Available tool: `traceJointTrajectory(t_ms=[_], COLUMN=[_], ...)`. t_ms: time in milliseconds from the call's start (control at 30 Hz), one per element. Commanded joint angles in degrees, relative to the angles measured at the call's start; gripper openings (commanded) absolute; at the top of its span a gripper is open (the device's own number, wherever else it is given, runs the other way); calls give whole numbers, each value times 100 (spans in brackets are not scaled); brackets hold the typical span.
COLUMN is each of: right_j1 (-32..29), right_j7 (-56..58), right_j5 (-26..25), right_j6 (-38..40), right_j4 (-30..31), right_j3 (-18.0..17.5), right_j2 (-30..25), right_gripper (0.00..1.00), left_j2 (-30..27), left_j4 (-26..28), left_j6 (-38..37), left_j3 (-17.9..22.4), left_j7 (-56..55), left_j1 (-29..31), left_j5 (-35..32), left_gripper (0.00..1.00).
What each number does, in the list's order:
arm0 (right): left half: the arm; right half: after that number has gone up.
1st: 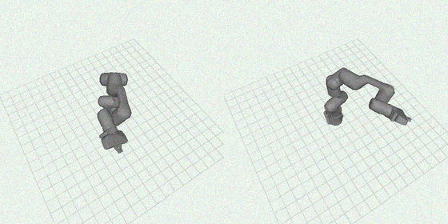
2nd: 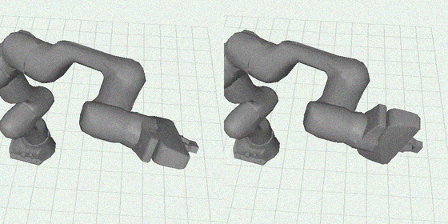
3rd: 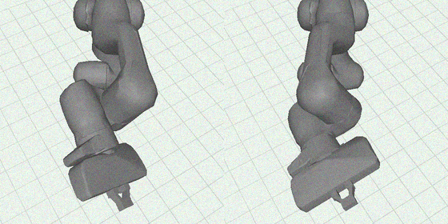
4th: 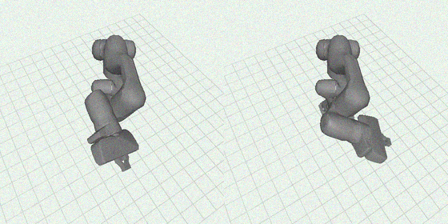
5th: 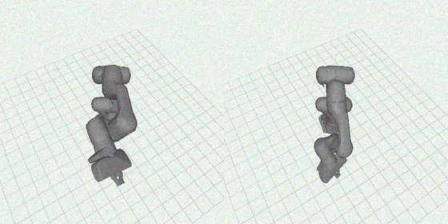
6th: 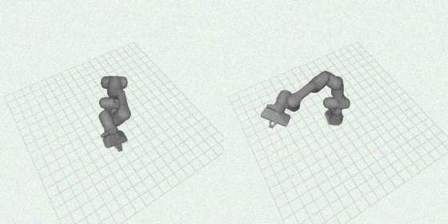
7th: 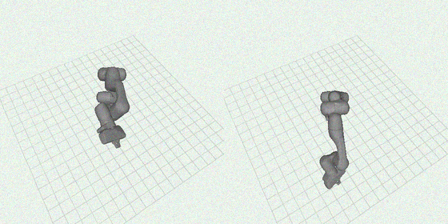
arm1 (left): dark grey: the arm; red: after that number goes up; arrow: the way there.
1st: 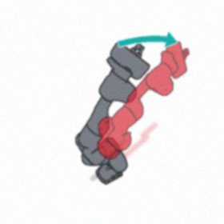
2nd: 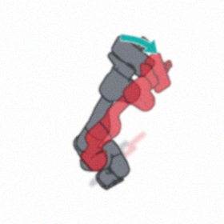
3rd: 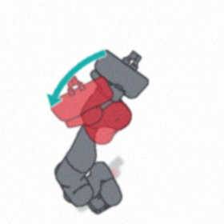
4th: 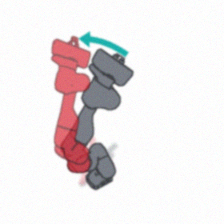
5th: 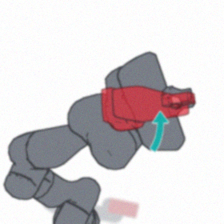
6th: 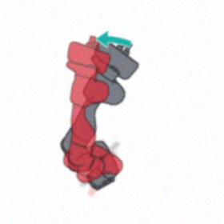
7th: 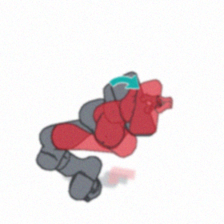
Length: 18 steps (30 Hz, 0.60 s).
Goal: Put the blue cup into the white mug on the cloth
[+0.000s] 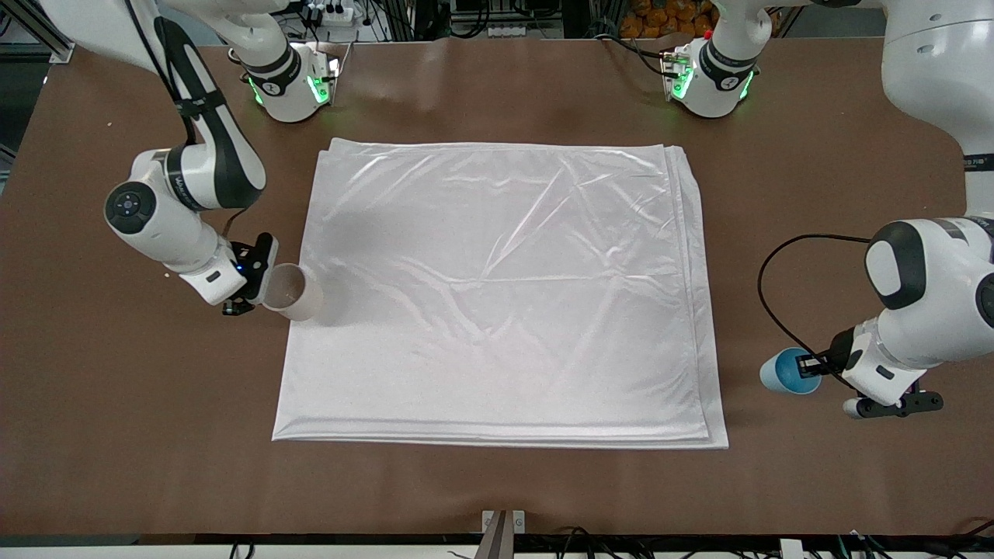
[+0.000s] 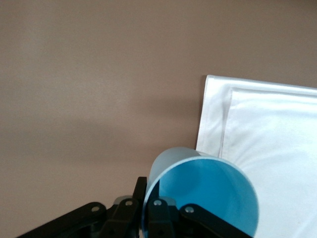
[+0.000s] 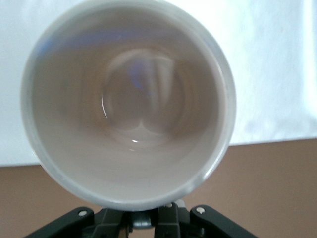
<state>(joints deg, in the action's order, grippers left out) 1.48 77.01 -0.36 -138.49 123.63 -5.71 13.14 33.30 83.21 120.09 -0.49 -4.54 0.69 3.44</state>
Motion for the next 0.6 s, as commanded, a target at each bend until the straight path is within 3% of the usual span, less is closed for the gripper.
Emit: traceJointTrajectory(t_ms=[0,300,567], right_j1=[440,1063,1626], right_j7=[-739,-1828,-2418], right_j5=[-96,-518,-536], right_j6=[559,1693,1984], right_j4=[-419,-1332,-2089], right_j3=[35,27,26], right_j2=[-13,136,734], right_gripper=[0,0,0], left_j2=[-122,-140,-184], left_j4=[46,46,46], left_j6=[-109,-118,-231], left_j3=[-22,-13,-13], left_j7=[-310,-793,-1198], left_j1=[-86,-376,-605], left_j5=[122,122,113], left_gripper=[0,0,0])
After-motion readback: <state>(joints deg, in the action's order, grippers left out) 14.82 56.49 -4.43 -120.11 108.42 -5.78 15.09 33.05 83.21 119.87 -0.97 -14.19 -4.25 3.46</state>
